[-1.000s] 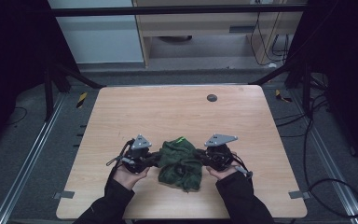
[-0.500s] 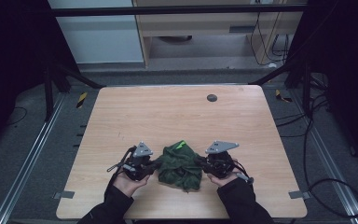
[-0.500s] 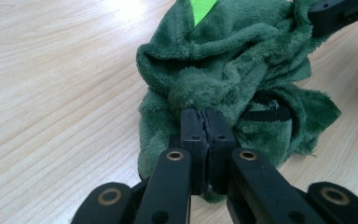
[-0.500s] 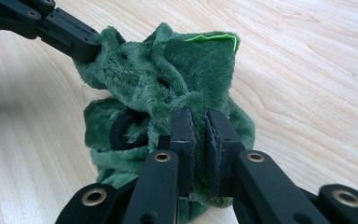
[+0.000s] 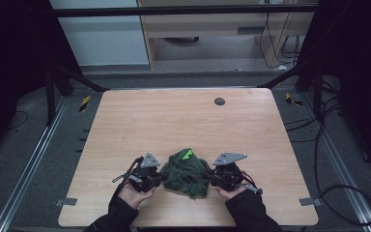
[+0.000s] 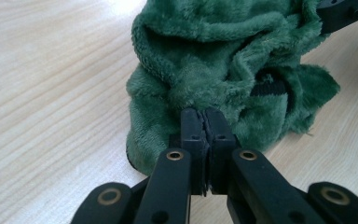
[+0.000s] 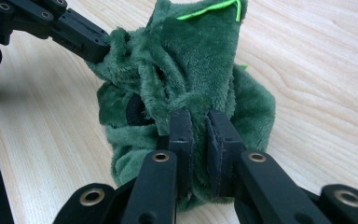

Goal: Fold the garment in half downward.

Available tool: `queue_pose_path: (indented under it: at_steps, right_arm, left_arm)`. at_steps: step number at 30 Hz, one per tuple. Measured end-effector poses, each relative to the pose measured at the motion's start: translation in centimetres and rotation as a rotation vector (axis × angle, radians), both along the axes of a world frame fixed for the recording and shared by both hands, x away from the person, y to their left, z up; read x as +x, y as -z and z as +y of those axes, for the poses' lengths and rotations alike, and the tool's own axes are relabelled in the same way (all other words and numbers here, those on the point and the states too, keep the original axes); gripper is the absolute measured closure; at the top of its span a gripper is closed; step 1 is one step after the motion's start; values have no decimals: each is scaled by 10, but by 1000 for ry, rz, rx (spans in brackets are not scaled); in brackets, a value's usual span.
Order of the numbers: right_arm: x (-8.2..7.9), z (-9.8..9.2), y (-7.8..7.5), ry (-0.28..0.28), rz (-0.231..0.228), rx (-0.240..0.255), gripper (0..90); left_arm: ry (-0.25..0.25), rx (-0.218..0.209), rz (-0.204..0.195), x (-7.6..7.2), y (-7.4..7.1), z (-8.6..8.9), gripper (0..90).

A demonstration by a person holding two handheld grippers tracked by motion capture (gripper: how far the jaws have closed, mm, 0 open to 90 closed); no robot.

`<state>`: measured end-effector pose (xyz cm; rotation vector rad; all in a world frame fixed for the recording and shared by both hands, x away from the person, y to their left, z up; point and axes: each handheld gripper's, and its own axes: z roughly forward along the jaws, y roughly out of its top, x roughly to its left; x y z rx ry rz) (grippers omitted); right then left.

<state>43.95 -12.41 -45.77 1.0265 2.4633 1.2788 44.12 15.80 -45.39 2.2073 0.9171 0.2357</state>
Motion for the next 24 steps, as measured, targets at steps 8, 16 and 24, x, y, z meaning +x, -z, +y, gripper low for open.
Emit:
queue_pose_path:
  at_steps: [8,16,24]
  right_arm:
    - [-4,-1,7,-9,26,-5,810]
    - [-6,2,14,-18,48,-18,810]
    - [-6,2,18,-19,58,-26,803]
  left_arm:
    - [10,14,25,-3,6,-1,883]
    - [13,19,36,-5,9,-1,883]
    - [26,31,47,-9,13,-3,883]
